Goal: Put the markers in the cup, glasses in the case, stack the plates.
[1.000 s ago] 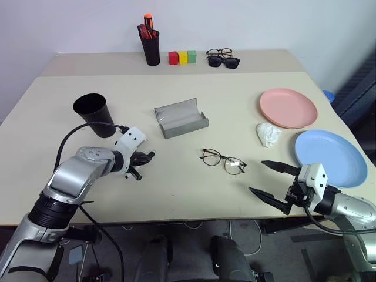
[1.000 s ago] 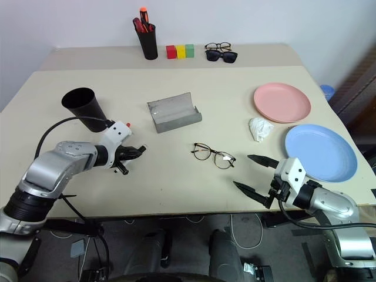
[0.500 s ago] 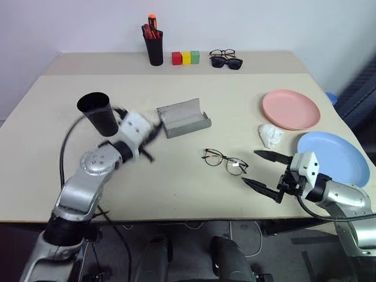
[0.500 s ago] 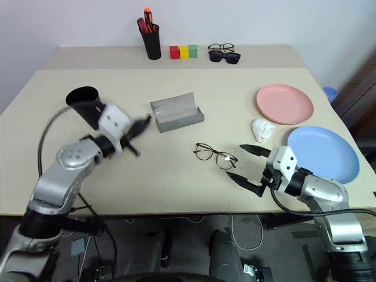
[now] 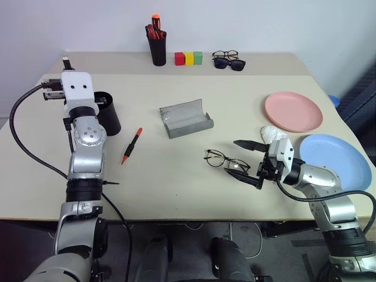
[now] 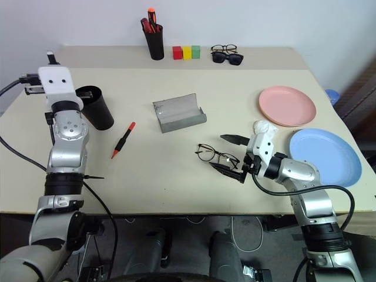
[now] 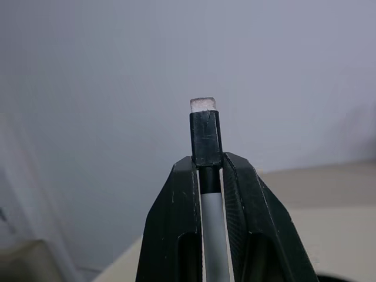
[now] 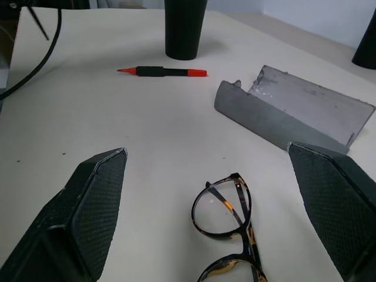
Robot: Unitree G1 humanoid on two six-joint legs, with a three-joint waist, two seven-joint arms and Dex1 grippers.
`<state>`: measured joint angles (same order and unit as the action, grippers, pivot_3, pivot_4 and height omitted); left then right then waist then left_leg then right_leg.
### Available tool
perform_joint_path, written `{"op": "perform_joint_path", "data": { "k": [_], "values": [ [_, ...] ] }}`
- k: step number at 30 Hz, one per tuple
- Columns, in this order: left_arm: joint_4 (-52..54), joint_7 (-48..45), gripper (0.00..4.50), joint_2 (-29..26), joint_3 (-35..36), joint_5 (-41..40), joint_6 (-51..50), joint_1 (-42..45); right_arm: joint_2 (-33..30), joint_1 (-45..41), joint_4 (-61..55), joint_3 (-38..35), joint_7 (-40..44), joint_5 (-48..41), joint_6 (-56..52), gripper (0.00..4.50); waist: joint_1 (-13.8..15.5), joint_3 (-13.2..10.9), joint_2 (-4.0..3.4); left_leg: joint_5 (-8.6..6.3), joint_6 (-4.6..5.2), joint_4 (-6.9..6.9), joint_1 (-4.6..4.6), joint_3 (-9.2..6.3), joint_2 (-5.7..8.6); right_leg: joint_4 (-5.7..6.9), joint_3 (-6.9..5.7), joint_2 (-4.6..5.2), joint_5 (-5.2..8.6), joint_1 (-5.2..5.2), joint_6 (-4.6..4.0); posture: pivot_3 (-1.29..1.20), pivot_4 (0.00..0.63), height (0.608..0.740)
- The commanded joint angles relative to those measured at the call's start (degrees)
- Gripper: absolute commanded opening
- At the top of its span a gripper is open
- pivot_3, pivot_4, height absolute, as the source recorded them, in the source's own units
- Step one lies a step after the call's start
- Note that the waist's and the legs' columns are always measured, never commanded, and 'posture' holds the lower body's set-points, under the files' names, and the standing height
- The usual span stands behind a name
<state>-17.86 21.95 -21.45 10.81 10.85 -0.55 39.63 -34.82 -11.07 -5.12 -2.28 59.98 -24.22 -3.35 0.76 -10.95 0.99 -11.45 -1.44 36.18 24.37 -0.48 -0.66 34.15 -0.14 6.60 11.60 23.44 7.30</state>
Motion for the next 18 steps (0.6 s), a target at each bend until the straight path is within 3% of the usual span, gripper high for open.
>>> {"op": "perform_joint_path", "data": {
  "k": [1,12,18],
  "values": [
    [-3.62,1.81,0.07,-0.31,0.0,1.01,3.89,3.54,-0.05,-0.23,-0.89,-0.84,0.1,-0.14,1.04,4.5,-0.02,0.0,0.0,0.0,0.0,0.0,0.0,0.0,0.0,0.01,0.0,0.0,0.0,0.0,0.01,0.0,0.15,0.74],
    [-15.3,3.92,0.07,0.79,-2.74,2.61,11.4,7.12,-0.42,1.87,-3.33,-1.96,-1.13,-0.51,0.2,4.5,-0.04,0.0,0.01,0.0,-0.02,0.0,0.0,0.01,0.0,0.0,0.0,0.0,-0.05,0.0,0.08,0.0,0.15,0.74],
    [-16.39,2.85,2.88,2.09,-4.0,2.2,13.57,5.75,-0.88,2.49,-4.67,-2.54,-1.93,-0.67,-0.81,4.5,-0.04,0.0,0.01,0.0,-0.02,0.0,0.01,0.01,0.0,-0.01,0.0,0.0,-0.05,0.01,0.09,0.0,0.15,0.74]
  ]
}}
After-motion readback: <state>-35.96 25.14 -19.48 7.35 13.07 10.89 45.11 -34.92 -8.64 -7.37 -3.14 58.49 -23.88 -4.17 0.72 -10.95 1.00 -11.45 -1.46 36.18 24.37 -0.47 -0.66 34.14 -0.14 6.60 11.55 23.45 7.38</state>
